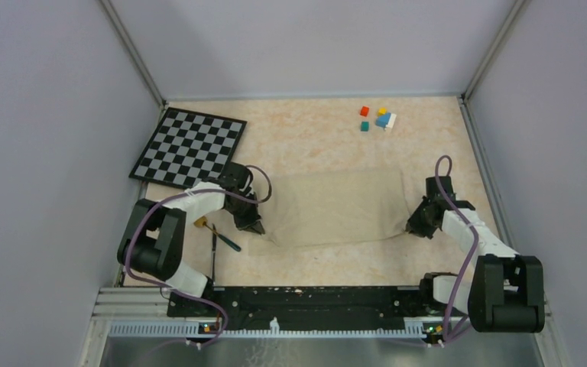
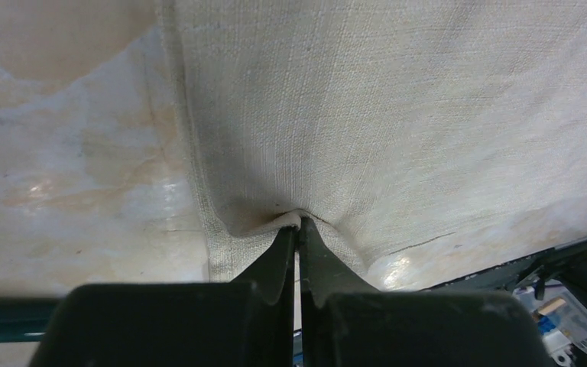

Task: Fold the napkin into a case and place the utensils inside
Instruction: Smooth out the rectangle-folded napkin at the center of the board.

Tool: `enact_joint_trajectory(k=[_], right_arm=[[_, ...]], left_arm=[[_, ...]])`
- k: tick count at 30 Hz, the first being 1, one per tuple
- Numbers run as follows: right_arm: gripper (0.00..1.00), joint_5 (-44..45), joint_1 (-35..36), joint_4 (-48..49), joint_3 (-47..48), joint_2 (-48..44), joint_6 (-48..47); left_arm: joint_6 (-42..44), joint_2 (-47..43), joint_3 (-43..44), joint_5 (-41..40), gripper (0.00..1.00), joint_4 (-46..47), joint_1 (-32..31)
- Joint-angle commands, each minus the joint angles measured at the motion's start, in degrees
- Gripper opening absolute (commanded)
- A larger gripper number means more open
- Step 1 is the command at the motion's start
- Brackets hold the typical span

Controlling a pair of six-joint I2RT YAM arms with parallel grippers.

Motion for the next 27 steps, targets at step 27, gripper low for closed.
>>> enact_joint_trajectory(k=[27], right_arm=[[0.00,0.3,-1.0,-8.2,26.4,-1.1,-14.2]], left_arm=[[3.7,5.9,27.0,-6.4,0.00,-10.5,0.5]])
